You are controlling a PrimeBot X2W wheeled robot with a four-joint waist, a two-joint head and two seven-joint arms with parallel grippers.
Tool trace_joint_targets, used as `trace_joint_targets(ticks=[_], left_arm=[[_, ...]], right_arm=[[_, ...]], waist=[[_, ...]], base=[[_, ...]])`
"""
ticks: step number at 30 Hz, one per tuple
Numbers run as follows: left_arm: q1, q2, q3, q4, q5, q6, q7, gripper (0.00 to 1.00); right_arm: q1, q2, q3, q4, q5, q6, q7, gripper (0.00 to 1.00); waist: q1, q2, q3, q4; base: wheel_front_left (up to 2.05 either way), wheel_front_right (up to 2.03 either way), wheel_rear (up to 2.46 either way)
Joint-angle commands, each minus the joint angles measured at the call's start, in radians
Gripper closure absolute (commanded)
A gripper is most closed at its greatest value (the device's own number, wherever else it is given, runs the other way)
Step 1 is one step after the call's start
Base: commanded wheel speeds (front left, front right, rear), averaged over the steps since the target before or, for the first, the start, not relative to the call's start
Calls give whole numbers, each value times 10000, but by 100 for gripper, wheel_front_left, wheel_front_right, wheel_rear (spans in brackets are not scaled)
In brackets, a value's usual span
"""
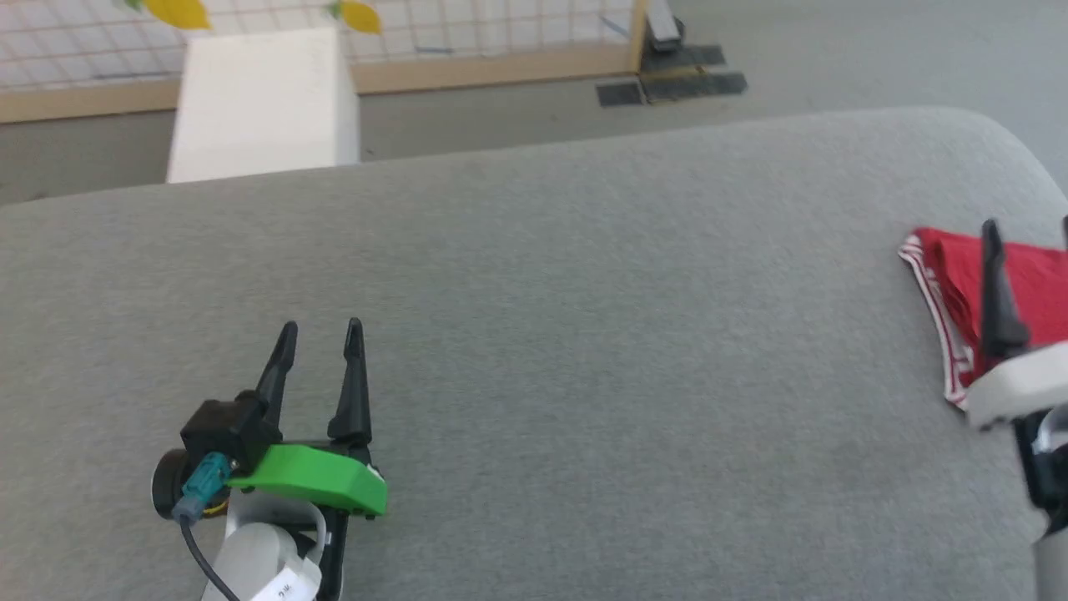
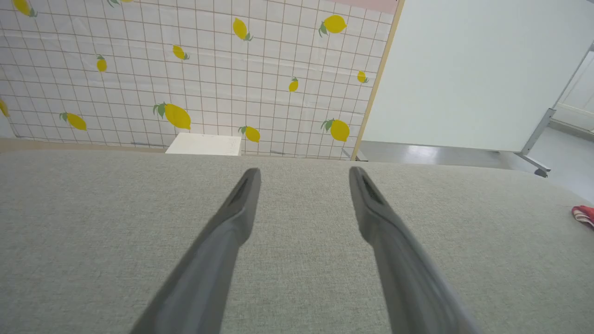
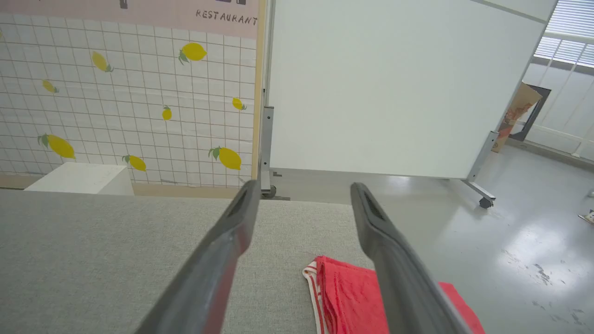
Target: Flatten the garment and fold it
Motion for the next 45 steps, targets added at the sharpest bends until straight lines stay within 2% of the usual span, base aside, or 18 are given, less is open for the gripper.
trace_joint_targets(ticks=[1, 6, 14, 23, 34, 35, 45], left_arm=[[116, -34, -30, 64, -58, -35, -35, 0], [198, -50, -117, 282, -115, 7, -35, 0], [402, -61, -190, 529, -167, 65, -35, 0], [556, -67, -315, 643, -243, 110, -36, 0], [513, -69, -423, 796, -392, 187, -36, 0], [471, -19, -406, 771, -261, 150, 5, 100], [493, -19, -390, 703, -202, 168, 77, 100]], right_arm=[[389, 250, 124, -408, 108, -19, -30, 0], [1359, 931, 357, -1413, 344, -19, -85, 0], [2447, 1516, 1007, -1505, 487, -19, -542, 0], [2997, 1741, 1420, -1315, 371, -19, -691, 0], [2921, 1759, 1627, -1165, 568, -19, -696, 0], [2927, 1737, 1603, -1178, 519, 0, -638, 100], [2922, 1734, 1610, -1191, 494, 0, -597, 100]], waist=[[1, 0, -714, 790], [1, 0, -891, 1120], [1, 0, -1215, 1321], [1, 0, -1281, 1315], [1, 0, -1254, 1276], [1, 0, -1254, 1275], [1, 0, -1258, 1266]], base=[[0, 0, 0], [0, 0, 0], [0, 0, 0], [0, 0, 0], [0, 0, 0], [0, 0, 0], [0, 0, 0]])
